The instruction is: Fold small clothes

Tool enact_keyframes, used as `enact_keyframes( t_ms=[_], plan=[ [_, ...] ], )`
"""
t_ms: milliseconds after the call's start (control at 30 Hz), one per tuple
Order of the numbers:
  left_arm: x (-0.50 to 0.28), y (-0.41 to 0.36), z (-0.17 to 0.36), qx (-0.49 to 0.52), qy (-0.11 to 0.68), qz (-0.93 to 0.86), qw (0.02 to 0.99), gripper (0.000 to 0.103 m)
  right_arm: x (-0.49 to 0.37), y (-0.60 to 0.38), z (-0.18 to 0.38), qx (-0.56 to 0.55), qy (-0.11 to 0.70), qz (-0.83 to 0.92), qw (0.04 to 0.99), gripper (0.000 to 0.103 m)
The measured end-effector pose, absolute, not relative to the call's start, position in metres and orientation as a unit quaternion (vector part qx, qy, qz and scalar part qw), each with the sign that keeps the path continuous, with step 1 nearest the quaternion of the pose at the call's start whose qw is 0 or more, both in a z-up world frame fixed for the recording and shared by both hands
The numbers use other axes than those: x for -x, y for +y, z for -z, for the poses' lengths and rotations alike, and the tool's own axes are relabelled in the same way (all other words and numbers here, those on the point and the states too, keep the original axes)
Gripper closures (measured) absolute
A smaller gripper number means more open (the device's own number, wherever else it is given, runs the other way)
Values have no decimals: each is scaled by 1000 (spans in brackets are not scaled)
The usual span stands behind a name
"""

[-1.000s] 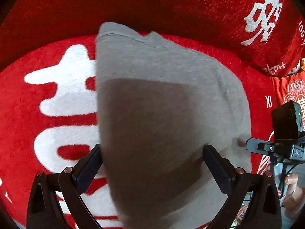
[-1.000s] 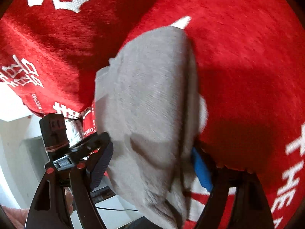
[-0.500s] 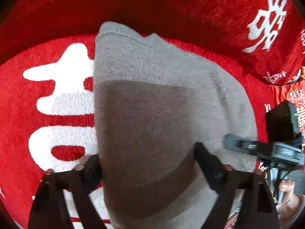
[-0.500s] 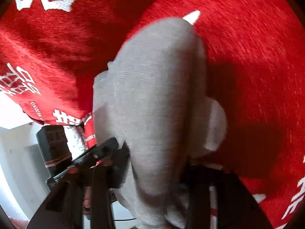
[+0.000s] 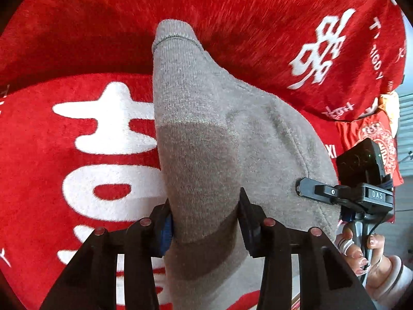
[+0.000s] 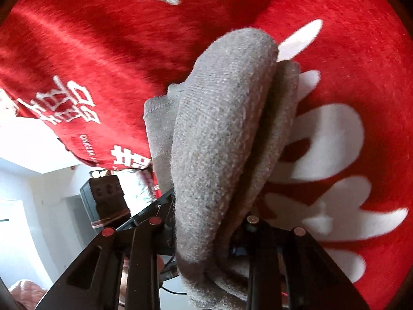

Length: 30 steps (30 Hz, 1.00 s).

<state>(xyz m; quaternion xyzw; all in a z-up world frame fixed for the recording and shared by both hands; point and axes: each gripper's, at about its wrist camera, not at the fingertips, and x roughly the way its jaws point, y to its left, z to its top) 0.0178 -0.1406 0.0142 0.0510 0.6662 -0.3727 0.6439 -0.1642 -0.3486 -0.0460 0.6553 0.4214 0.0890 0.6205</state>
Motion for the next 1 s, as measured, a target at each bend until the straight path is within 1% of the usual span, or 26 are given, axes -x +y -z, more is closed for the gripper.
enact_keyframes(
  t_ms=[100,267,400,500,567,600,667,733,767,800,833,867,900,1000],
  plan=[
    [-20,-119,-36,-43,661,379,646,59,162,-333,31,-658,416,-98,620,72],
    [-18,-72,-53,-53,658,373,652,59,157,-290,25,-662,420,-114,611,72],
    [-18,-29,-45,-66,664,349,659,59,145,-248,39,-667,432,-122,594,72],
    [-19,1,-26,-87,667,322,666,59,133,-220,53,-652,458,-118,593,72],
    [-20,13,-13,-98,675,300,666,59,124,-206,61,-623,493,-100,599,65],
    [-21,21,-9,-105,677,287,670,58,121,-203,60,-598,512,-84,612,60],
    [-24,38,-12,-89,672,277,681,58,120,-204,54,-569,525,-65,630,39],
    [-27,48,-22,-71,662,273,694,58,125,-211,49,-569,518,-46,637,39],
    [-30,55,-27,-68,655,268,703,58,129,-215,50,-572,516,-36,637,39],
    [-33,58,-31,-67,651,263,709,58,132,-219,50,-579,512,-24,634,42],
    [-37,65,-33,-66,647,257,715,58,135,-224,51,-590,505,-13,630,61],
    [-40,67,-33,-65,647,254,716,58,134,-227,49,-596,501,-4,627,75],
    [-42,68,-33,-67,646,252,717,58,134,-228,47,-594,499,-5,631,75],
    [-38,56,-24,-92,644,249,718,58,116,-214,12,-498,519,-20,694,77]
  ],
)
